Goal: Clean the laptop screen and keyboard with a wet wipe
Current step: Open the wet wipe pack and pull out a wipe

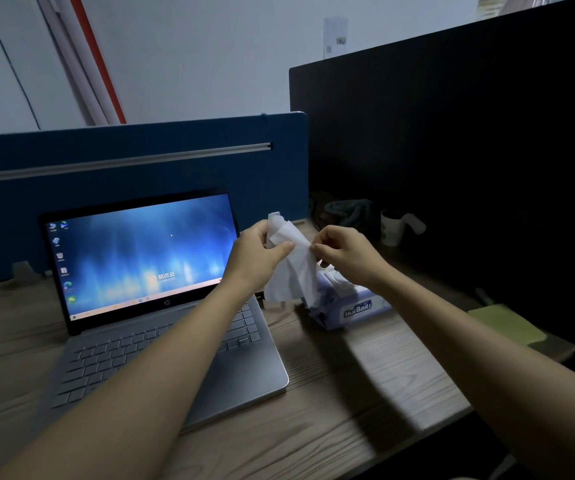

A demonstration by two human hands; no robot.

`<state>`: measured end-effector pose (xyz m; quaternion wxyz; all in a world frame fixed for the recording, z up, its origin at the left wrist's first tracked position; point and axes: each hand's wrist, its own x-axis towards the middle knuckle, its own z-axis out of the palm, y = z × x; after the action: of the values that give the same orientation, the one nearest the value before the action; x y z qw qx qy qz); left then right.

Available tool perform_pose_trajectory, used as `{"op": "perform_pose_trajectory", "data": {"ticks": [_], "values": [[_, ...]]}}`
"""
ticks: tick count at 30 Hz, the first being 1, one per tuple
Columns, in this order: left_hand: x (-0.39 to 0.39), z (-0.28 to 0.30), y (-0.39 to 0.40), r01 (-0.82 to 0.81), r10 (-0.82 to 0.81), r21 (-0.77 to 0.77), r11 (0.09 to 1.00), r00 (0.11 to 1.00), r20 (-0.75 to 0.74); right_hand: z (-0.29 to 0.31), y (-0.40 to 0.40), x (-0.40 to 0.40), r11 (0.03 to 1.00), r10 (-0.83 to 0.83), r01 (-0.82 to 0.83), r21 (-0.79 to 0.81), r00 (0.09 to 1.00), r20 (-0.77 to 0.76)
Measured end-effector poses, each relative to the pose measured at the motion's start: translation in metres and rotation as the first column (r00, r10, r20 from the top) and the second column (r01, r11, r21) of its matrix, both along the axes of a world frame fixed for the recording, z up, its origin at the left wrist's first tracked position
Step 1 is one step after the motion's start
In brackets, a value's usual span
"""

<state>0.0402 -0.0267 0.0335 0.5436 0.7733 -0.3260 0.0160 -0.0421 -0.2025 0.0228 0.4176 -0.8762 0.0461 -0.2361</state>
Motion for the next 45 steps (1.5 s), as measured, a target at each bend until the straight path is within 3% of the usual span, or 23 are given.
{"op": "perform_pose_trajectory", "data": {"ticks": [3,6,9,12,20,28,34,45], "values": [[0.008,-0.003,0.006,-0.047,0.046,0.044,0.998,0.998,0.032,-0.006,-0.02,0.007,0.993,-0.099,0.099,-0.063,0.995,-0.002],[0.015,-0.007,0.009,-0.077,0.064,0.13,0.989,0.993,0.095,-0.011,-0.044,0.016,0.945,-0.245,0.225,-0.236,0.968,-0.055],[0.022,-0.01,0.007,-0.093,0.055,0.224,0.97,0.984,0.172,-0.015,-0.056,0.027,0.887,-0.277,0.188,-0.421,0.947,-0.161],[0.027,-0.013,0.004,-0.092,0.033,0.29,0.953,0.979,0.202,-0.016,-0.06,0.035,0.86,-0.284,0.128,-0.494,0.925,-0.254],[0.036,-0.02,0.002,-0.042,-0.057,0.32,0.947,0.954,0.295,-0.019,-0.065,0.049,0.88,-0.248,0.041,-0.472,0.889,-0.385],[0.039,-0.024,0.002,0.011,-0.095,0.296,0.955,0.958,0.269,-0.013,-0.062,0.042,0.892,-0.238,0.121,-0.436,0.945,-0.223],[0.032,-0.023,0.001,-0.049,-0.062,0.309,0.95,0.939,0.339,-0.006,-0.061,0.014,0.923,-0.202,0.161,-0.35,0.976,-0.084],[0.009,-0.022,0.003,-0.081,-0.048,0.329,0.941,0.93,0.366,-0.016,-0.058,-0.034,0.918,-0.14,0.108,-0.381,0.988,-0.057]]}}
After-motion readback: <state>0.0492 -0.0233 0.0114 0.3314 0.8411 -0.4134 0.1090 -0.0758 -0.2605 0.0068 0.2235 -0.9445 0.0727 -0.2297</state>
